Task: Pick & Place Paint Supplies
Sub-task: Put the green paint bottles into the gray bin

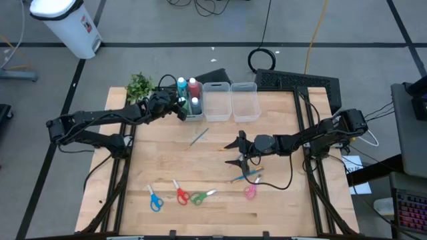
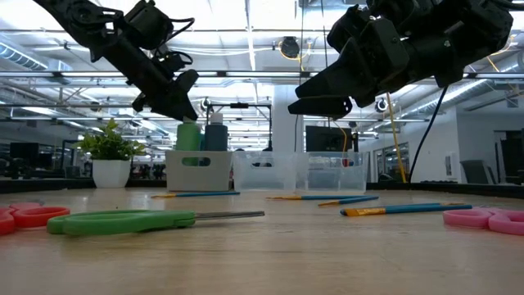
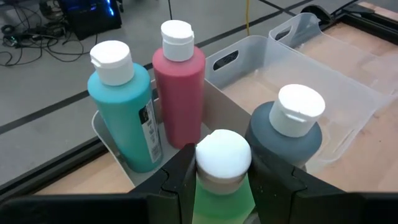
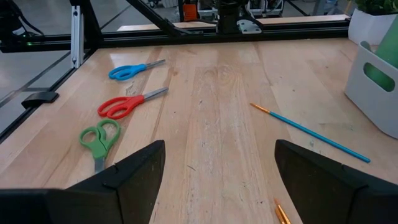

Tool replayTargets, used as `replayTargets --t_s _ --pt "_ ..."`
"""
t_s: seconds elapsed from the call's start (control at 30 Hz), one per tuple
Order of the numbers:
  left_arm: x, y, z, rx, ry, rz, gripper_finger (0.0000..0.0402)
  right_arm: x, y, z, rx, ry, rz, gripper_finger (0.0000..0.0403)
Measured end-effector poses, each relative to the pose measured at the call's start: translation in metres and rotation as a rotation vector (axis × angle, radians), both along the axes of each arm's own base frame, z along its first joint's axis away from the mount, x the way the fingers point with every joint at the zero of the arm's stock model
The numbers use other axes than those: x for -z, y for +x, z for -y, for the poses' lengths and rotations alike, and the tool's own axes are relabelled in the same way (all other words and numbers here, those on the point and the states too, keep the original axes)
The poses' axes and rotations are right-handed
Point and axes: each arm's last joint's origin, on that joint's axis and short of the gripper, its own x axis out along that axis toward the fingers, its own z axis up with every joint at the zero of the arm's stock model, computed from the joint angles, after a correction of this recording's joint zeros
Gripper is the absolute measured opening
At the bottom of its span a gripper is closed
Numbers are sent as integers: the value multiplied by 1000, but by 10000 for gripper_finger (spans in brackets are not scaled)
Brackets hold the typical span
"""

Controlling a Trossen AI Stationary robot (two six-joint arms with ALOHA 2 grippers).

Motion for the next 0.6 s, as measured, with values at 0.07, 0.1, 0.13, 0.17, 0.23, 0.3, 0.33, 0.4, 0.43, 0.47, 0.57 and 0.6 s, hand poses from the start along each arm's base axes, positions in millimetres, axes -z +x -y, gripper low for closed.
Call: replayTargets --t_s 0.07,0.1,0.13,0.17,0.23,0.3,0.33,0.4,0.43,0.47,0.57,0.6 --pt "0 0 0 0 -1 0 123 0 0 0 0 0 0 293" --pt "0 0 0 0 -1 -1 130 0 0 0 0 0 0 293" --pt "0 0 0 0 -2 -1 144 0 0 0 0 0 0 293" --pt "1 0 0 3 -5 -6 161 0 0 0 0 0 0 293" --pt "3 -1 1 7 -13 -18 199 0 0 0 0 0 0 293" --pt "3 0 1 14 -14 -18 230 0 0 0 0 0 0 293" --pt "3 0 2 17 -15 -16 244 0 0 0 0 0 0 293" --pt "3 0 2 31 -22 -11 265 0 0 0 0 0 0 293" --pt "3 0 2 36 -24 -8 274 0 0 0 0 0 0 293" --pt "3 0 2 40 -25 -5 282 0 0 0 0 0 0 293" --pt "2 1 2 53 -19 -5 297 0 0 0 0 0 0 293" --pt "2 1 2 56 -16 -5 300 0 0 0 0 0 0 293"
